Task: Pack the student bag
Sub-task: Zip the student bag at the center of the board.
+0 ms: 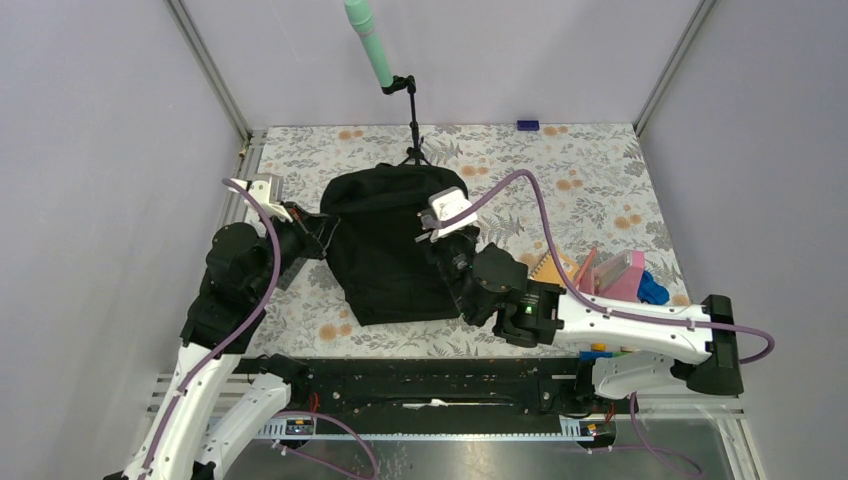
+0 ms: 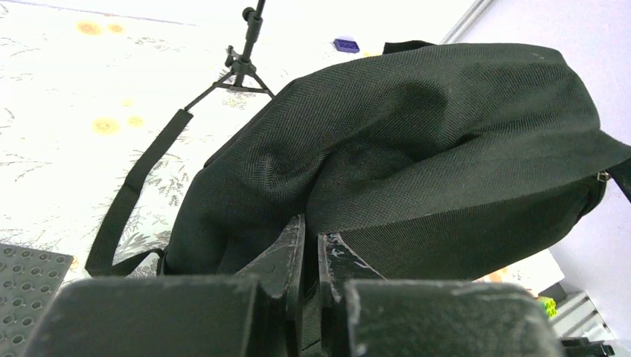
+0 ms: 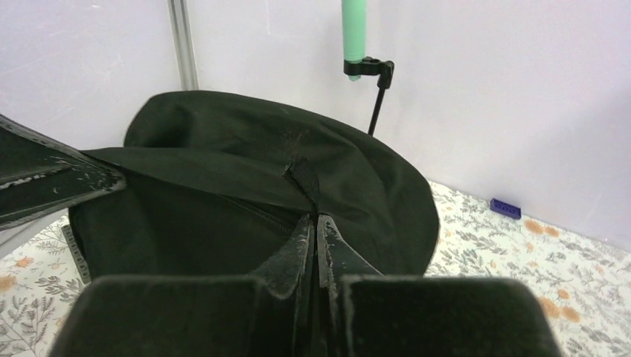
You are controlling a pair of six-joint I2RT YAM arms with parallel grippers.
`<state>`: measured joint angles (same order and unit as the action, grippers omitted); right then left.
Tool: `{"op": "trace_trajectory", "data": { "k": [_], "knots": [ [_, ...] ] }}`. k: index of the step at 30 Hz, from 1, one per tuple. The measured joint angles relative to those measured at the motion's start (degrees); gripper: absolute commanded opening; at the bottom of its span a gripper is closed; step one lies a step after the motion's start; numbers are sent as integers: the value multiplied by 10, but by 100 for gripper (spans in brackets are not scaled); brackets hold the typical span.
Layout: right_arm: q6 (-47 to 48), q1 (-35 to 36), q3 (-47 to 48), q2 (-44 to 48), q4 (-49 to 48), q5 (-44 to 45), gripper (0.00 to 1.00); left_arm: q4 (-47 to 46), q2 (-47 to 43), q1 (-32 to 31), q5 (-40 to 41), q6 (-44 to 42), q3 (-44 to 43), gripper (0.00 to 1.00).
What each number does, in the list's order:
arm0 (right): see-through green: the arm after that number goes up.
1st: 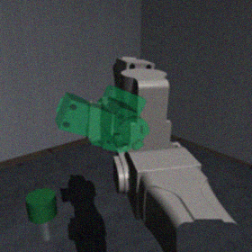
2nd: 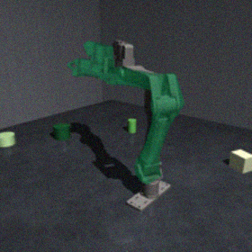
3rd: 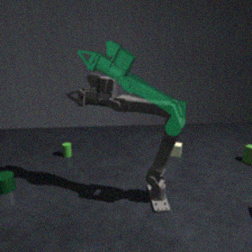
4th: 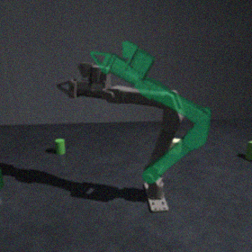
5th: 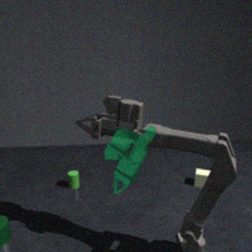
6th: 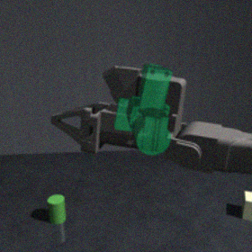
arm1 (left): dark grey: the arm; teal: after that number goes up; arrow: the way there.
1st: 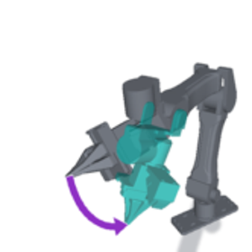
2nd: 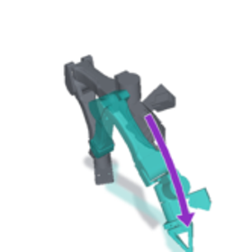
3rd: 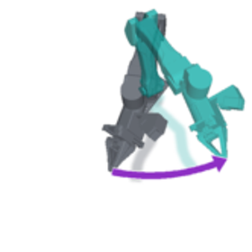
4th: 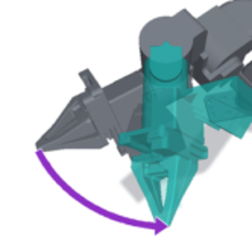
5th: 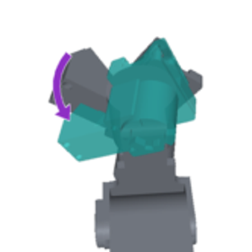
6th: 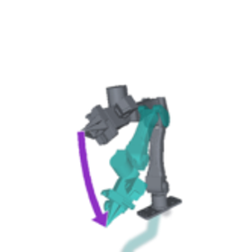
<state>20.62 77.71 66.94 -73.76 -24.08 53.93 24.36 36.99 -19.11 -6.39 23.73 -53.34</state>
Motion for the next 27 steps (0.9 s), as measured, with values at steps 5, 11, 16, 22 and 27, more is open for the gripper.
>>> {"op": "trace_trajectory", "data": {
  "k": [5, 11, 16, 22, 27],
  "knots": [
    [-65, -18, -37, 47, 28, -1, 0, 16, -4, 0, 30, 4, -3, 0],
    [-196, -54, -77, 104, 80, -43, 0, 30, -7, -3, 36, 5, -7, 0],
    [-259, -61, -89, 125, 102, -65, 0, 63, -1, -3, 13, -34, -27, 35],
    [-297, -74, -94, 151, 127, -71, 0, 140, 42, 5, -65, -148, -120, 83],
    [-310, -74, -97, 151, 129, -78, 0, 150, 34, -28, -85, -214, -146, 96]
  ]
}}
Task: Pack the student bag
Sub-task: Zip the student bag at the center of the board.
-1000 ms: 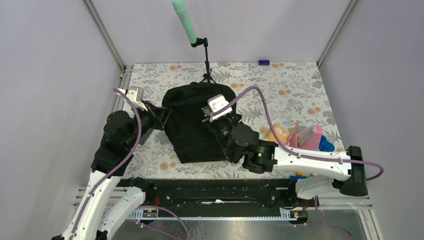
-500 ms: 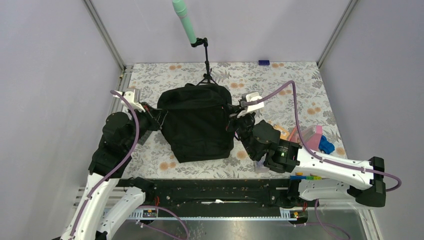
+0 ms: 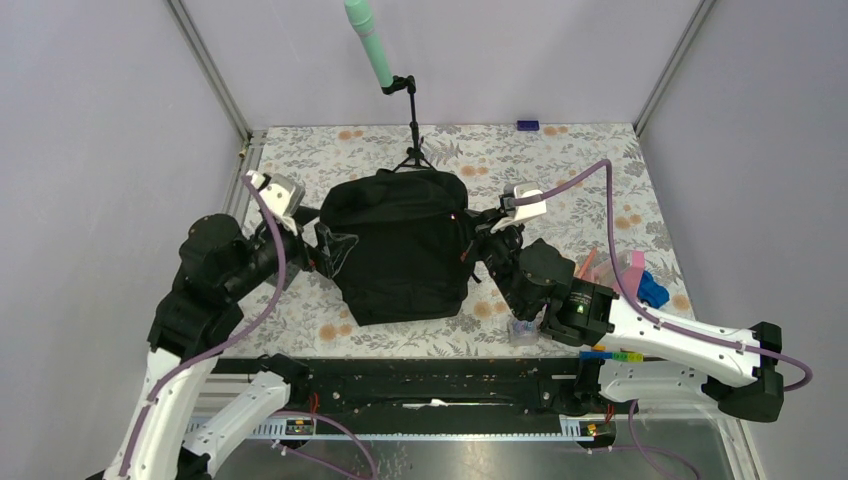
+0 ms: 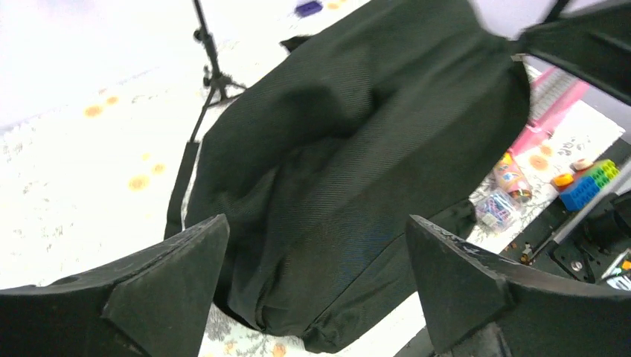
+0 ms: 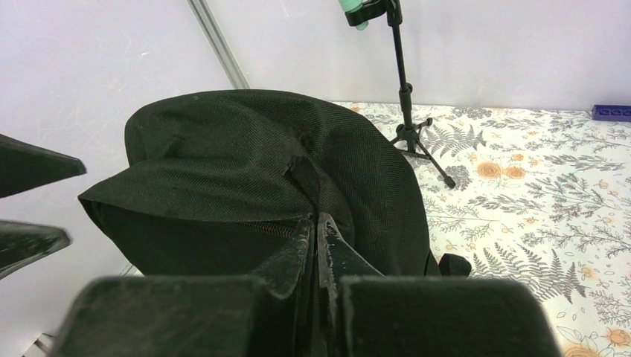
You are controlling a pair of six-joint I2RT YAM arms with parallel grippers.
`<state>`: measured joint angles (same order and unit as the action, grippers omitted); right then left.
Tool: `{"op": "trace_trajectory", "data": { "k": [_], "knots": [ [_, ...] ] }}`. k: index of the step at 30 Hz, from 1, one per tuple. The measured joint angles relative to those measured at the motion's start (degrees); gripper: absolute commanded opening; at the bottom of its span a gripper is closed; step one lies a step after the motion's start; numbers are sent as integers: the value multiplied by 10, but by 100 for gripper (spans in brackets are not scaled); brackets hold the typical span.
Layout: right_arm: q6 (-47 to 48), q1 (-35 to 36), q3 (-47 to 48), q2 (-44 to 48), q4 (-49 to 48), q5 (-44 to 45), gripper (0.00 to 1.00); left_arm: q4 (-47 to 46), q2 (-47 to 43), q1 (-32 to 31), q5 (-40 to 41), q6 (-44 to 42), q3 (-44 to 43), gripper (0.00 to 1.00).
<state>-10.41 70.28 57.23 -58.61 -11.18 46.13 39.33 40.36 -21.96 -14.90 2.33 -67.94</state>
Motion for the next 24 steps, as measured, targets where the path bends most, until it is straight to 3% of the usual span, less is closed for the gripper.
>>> {"op": "trace_trajectory", "data": {
  "k": [5, 10, 15, 22, 24],
  "knots": [
    [-6, -1, 0, 0, 0, -4, 0, -5, -12, -44, -17, -50, -28, 95],
    [-14, -1, 0, 0, 0, -6, 0, -22, 30, -108, -20, -77, -75, 91],
    [-19, -2, 0, -5, -1, -8, 0, -30, 121, -225, 30, -131, -118, 91],
    [-23, -2, 0, -7, -1, -8, 0, -44, 231, -317, 121, -214, -144, 95],
    [-23, -2, 0, -7, -1, -8, 0, -46, 246, -335, 153, -238, -143, 91]
  ]
}}
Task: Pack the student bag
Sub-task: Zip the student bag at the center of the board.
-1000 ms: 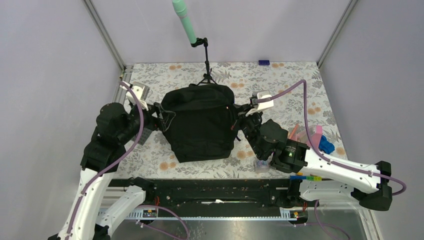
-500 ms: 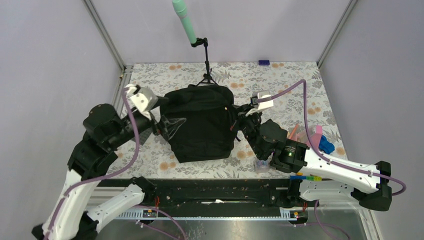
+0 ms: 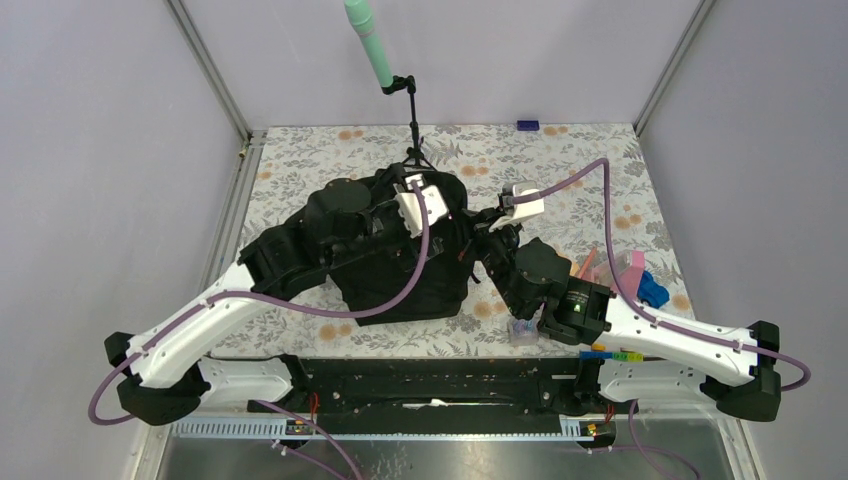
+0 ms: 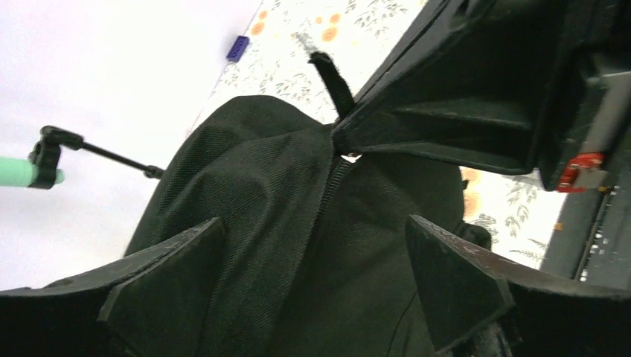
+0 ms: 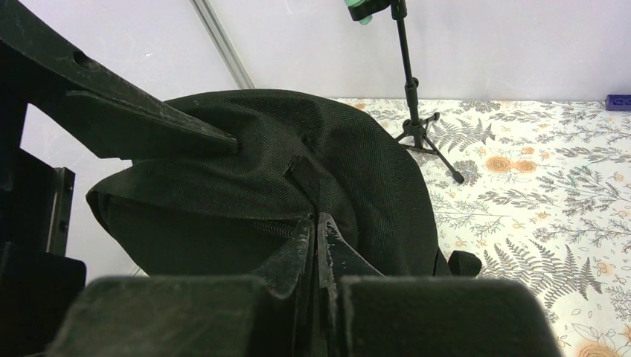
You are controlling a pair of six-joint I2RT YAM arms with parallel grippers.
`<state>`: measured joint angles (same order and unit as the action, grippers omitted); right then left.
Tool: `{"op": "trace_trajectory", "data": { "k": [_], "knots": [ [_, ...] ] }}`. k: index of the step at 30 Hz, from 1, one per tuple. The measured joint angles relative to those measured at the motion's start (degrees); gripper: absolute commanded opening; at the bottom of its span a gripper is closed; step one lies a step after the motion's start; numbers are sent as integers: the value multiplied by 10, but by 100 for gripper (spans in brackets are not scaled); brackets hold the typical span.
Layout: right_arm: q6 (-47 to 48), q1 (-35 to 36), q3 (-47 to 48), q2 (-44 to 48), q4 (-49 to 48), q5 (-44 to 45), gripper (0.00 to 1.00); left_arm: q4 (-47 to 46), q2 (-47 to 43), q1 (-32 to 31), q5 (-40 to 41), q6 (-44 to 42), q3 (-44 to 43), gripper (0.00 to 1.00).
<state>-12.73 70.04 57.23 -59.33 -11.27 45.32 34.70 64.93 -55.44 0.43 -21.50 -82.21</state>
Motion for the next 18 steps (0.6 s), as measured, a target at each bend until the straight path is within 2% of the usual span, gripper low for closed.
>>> {"op": "trace_trajectory", "data": {
  "k": [3, 9, 11, 18],
  "knots": [
    [0, -1, 0, 0, 0, 0, 0, -13, 2, -7, 35, -25, 9, 70],
    [0, -1, 0, 0, -1, 0, 0, -35, 3, -11, 89, -55, 19, 16],
    [-1, -1, 0, 0, -1, 0, 0, -39, 3, -13, 101, -61, 23, 2],
    [-26, -1, -3, 0, 0, 8, 0, -69, 0, -24, 134, -69, 47, 0]
  ]
}}
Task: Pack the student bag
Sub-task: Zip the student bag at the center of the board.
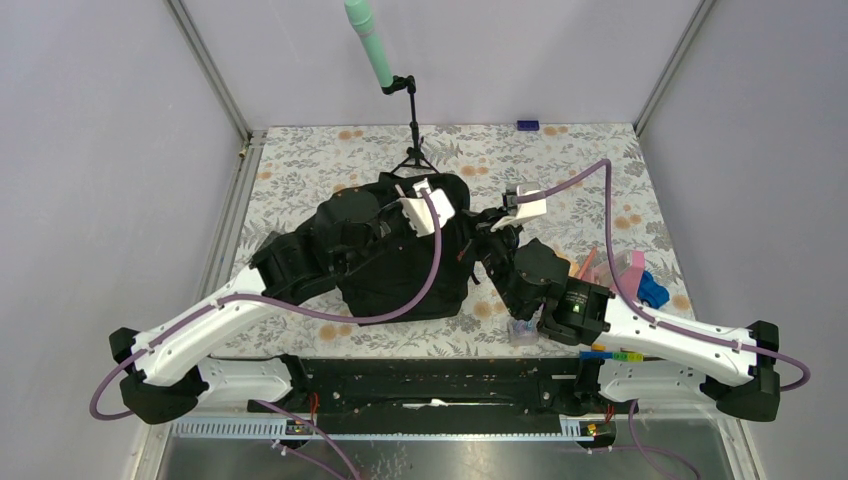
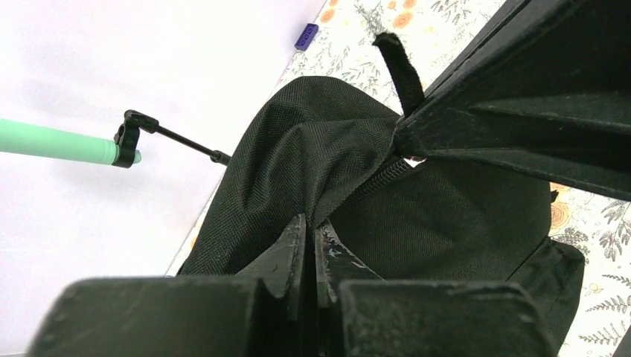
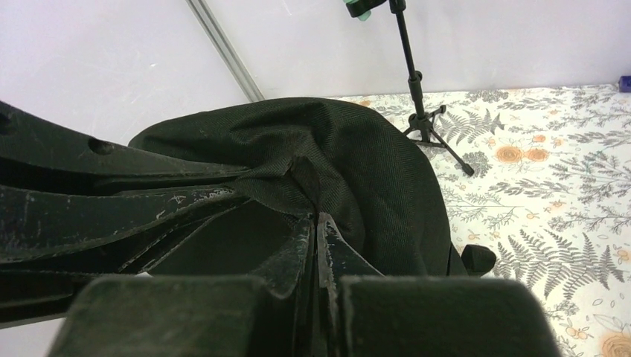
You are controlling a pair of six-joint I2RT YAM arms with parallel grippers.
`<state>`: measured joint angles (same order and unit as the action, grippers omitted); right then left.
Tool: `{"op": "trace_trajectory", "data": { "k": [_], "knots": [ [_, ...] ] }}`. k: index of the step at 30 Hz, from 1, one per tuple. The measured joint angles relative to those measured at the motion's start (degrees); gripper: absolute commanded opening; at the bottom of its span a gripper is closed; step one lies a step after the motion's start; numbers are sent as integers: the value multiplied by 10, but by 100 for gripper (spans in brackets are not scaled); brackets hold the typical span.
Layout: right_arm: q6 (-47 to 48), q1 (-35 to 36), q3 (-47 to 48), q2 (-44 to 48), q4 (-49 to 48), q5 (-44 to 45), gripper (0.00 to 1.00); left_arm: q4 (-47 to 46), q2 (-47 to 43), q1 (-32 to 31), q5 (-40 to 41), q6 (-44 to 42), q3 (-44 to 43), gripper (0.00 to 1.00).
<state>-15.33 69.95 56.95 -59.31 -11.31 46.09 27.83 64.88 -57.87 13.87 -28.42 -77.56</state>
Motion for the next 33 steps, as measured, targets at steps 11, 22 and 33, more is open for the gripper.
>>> {"op": "trace_trajectory", "data": {
  "k": [11, 22, 33],
  "knots": [
    [-79, 0, -32, 17, -22, 17, 0, -10, -2, -14, 32, 0, 5, 0],
    [-125, 1, -52, 53, -18, 12, 0, -17, 0, -21, 47, -4, 0, 0],
    [-241, 0, -115, 68, -34, 17, 15, 14, 35, -5, 63, 47, -38, 0]
  ]
}}
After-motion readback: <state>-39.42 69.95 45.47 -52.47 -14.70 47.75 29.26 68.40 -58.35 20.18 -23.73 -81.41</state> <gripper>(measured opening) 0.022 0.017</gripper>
